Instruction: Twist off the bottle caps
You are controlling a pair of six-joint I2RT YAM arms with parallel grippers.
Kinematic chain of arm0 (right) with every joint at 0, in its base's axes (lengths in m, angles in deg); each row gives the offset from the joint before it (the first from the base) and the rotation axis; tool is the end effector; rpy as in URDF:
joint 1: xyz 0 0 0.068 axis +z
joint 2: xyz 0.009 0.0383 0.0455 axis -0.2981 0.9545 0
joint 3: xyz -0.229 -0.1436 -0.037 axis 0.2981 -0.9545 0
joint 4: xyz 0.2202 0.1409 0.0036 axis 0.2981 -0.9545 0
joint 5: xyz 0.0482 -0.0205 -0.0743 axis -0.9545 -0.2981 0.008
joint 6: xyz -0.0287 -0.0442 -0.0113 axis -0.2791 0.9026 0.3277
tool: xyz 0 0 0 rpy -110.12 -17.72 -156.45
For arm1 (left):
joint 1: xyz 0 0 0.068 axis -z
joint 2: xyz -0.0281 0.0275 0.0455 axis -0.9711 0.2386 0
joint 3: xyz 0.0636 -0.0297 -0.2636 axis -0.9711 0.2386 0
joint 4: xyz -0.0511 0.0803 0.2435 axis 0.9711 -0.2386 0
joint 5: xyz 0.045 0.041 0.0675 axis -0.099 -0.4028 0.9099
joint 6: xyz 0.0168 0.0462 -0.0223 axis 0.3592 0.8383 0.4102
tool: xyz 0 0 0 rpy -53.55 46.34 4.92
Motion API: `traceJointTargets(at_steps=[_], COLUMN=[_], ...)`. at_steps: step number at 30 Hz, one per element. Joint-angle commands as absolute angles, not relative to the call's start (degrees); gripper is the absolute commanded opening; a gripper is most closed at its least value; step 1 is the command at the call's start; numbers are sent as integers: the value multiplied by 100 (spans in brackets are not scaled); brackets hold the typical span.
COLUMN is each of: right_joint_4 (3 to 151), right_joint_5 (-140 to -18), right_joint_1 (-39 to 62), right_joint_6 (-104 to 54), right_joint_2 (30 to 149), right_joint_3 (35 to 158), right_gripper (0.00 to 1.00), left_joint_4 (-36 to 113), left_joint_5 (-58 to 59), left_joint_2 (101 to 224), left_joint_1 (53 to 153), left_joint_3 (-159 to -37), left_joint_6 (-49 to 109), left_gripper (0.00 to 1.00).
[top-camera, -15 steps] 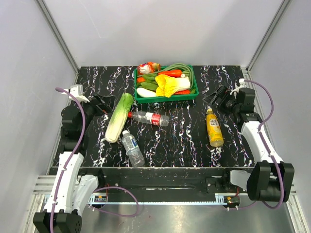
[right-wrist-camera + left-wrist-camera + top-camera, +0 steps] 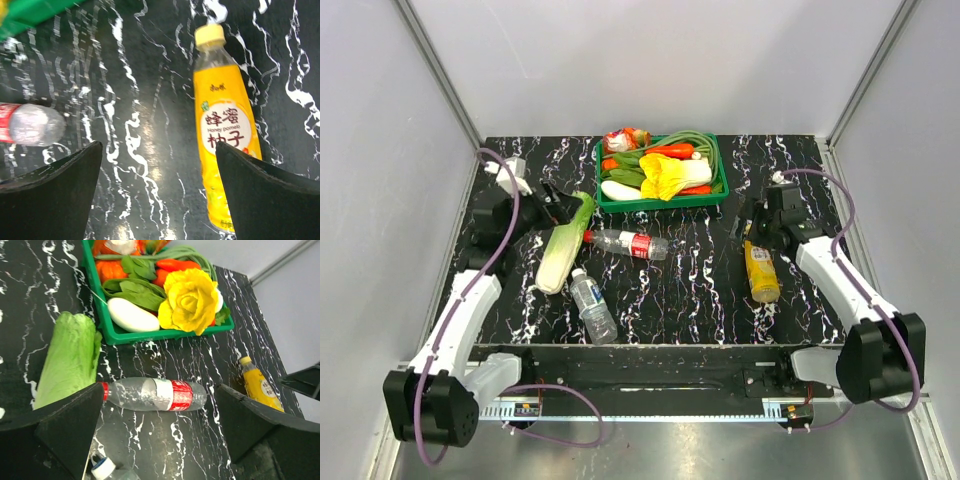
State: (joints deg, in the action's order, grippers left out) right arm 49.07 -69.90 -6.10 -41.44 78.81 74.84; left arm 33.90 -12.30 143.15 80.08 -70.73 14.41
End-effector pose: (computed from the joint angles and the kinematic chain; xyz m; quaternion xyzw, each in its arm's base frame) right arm 0.2569 0.0504 0.2709 0.0990 0.9197 0.1047 0.3651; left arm 0.2275 -0.0283 0.3174 -0.0460 0.7817 -0.2986 0.5456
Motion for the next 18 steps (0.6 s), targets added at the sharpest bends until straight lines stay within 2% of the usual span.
traceJointTargets(at_steps=[1, 9, 13, 16, 18], right_joint_4=[4552, 4061, 3990, 4077, 4218], right_joint_5=[-6472, -5567, -5760, -6014, -6277], right_joint_1=[-504, -460, -460, -469, -460], right_joint_6=[-4054, -4116, -4063, -4037, -4010], right_joint_2=[8329, 9243, 9779, 10078, 10219], right_joint_3=[7753, 7946, 8051, 8043, 8025], right_gripper=[100, 99, 88, 86, 77], left_joint_4=[2916, 2344, 2055, 1922, 1887], left_joint_5=[-806, -551, -533, -620, -664], left_joint_2=[14592, 15111, 15304, 15392, 15375], left_joint_1=[8445, 8859, 8877, 8877, 8877], left_joint_3=[-7898, -8435, -8602, -8708, -8699], left_joint_6=[1661, 1924, 2012, 2074, 2091], left_gripper=[99, 99, 99, 99, 99])
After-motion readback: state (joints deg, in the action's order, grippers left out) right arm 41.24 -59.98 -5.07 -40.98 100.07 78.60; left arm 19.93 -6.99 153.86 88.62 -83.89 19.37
